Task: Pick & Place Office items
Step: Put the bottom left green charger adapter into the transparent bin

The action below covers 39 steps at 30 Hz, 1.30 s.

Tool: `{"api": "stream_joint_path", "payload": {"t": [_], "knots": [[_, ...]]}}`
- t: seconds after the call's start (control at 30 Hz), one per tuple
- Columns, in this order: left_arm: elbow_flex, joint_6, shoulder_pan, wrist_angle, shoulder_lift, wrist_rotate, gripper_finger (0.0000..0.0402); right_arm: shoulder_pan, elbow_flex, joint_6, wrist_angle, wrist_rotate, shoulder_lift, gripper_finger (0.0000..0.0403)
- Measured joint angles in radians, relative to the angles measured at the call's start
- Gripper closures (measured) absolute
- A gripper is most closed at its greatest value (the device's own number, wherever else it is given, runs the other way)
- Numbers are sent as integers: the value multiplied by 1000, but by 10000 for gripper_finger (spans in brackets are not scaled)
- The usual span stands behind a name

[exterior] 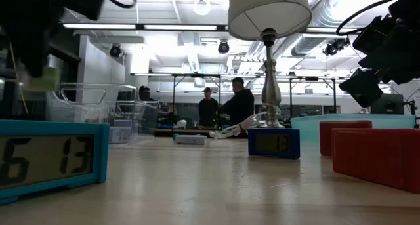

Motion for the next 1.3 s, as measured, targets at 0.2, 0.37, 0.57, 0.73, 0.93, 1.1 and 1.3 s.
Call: {"api": "stream_joint_path", "payload": {"t": [0.2, 0.37, 0.57, 0.73, 0.93, 1.1, 1.3], "knots": [[0, 102, 129, -4, -46, 20, 262, 0, 0, 0, 0, 0, 0, 167], [2, 167, 230, -3, -87, 41, 262, 0, 0, 0, 0, 0, 0, 167], [3, 217, 321, 2, -142, 74, 262, 0, 0, 0, 0, 0, 0, 167], [4, 246, 394, 1, -191, 74, 262, 0, 0, 0, 0, 0, 0, 167], [5, 300, 502, 1, -209, 85, 262, 0, 0, 0, 0, 0, 0, 167], [5, 387, 606, 5, -206, 108, 262, 0, 0, 0, 0, 0, 0, 167], [5, 489, 715, 4, -201, 112, 262, 0, 0, 0, 0, 0, 0, 167]]}}
